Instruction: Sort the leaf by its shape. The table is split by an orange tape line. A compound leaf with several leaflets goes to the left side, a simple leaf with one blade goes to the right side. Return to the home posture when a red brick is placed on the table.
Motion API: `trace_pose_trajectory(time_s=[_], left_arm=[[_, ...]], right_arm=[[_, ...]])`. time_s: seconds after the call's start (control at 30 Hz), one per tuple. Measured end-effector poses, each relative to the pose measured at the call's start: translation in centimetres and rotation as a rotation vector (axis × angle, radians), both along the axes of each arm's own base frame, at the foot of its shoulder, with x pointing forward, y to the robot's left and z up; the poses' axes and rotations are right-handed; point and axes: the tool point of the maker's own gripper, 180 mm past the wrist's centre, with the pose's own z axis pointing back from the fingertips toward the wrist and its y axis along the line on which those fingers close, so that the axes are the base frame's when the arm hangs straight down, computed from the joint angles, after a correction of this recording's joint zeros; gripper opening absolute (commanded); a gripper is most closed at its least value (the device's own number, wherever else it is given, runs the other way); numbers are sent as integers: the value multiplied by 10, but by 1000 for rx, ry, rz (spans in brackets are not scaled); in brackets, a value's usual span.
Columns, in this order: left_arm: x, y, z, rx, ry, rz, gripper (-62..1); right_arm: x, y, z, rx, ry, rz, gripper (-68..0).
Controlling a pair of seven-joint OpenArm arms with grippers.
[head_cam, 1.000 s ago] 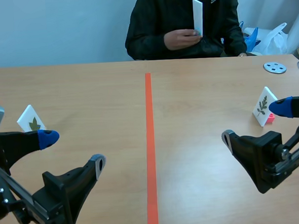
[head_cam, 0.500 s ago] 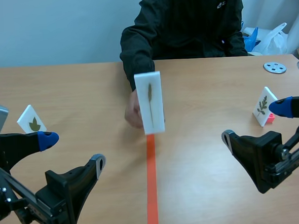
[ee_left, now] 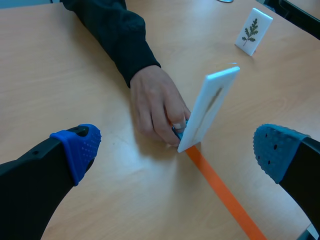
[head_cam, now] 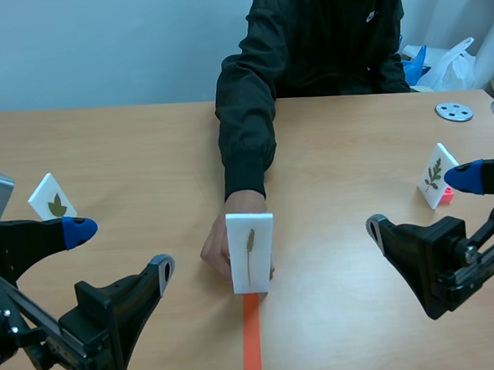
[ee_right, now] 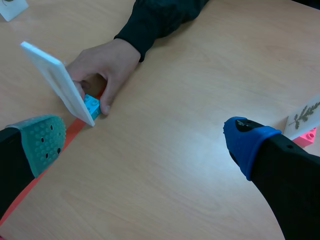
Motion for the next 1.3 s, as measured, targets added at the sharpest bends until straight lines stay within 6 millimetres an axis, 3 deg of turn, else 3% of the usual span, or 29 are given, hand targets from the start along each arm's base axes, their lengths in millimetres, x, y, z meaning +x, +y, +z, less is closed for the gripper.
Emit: trace_pose_trajectory(time_s=[0.43,0.7,0.97,1.13,1.3], left_arm=[[-11,-11,-8,81,1,-112,14],[8,-9,-9,148,-61,-164,14],[23,2,-47,146,-1,-176,14],[28,-6,-71,149,23,-225,14],[33,-24,-81,132,8,-287,14]], right_arm=[[0,0,0,0,0,0,4],[0,0,0,0,0,0,4],[0,0,0,0,0,0,4],[0,0,0,0,0,0,4],[0,0,0,0,0,0,4]])
